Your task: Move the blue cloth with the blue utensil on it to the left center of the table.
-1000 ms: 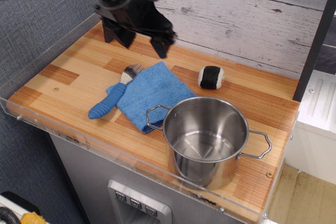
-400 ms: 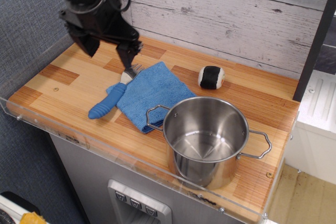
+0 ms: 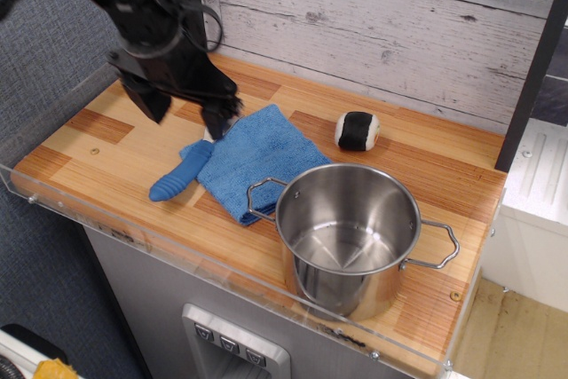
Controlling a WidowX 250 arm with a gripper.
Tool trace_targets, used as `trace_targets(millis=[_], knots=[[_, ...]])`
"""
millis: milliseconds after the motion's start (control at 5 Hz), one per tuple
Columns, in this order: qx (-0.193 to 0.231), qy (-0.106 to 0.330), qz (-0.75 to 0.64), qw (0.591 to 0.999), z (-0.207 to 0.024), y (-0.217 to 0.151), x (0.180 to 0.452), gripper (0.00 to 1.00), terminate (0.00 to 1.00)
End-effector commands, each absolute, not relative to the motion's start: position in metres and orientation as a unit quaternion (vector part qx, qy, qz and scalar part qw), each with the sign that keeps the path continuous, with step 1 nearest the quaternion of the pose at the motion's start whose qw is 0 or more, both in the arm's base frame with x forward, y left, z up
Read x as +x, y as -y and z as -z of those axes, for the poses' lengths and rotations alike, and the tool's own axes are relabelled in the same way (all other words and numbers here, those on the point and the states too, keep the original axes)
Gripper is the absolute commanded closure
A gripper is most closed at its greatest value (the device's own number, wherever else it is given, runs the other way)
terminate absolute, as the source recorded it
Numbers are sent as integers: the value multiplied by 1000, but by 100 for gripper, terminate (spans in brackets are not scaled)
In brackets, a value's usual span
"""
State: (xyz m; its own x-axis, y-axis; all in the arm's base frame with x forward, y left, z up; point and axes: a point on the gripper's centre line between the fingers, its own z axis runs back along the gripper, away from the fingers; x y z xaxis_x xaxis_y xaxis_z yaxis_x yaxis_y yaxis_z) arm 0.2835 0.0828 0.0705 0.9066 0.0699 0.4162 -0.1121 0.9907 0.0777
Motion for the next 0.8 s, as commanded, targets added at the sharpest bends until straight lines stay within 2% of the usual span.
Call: trace_targets(millis=[0,200,400,600], knots=[[40,215,-27,975,-49,-47,298,0,0],[34,210,-15,977,-35,-30,300,0,0],[37,199,-19,979,-20,-30,301,0,0],[40,187,-36,981,-6,-45,303,0,0]])
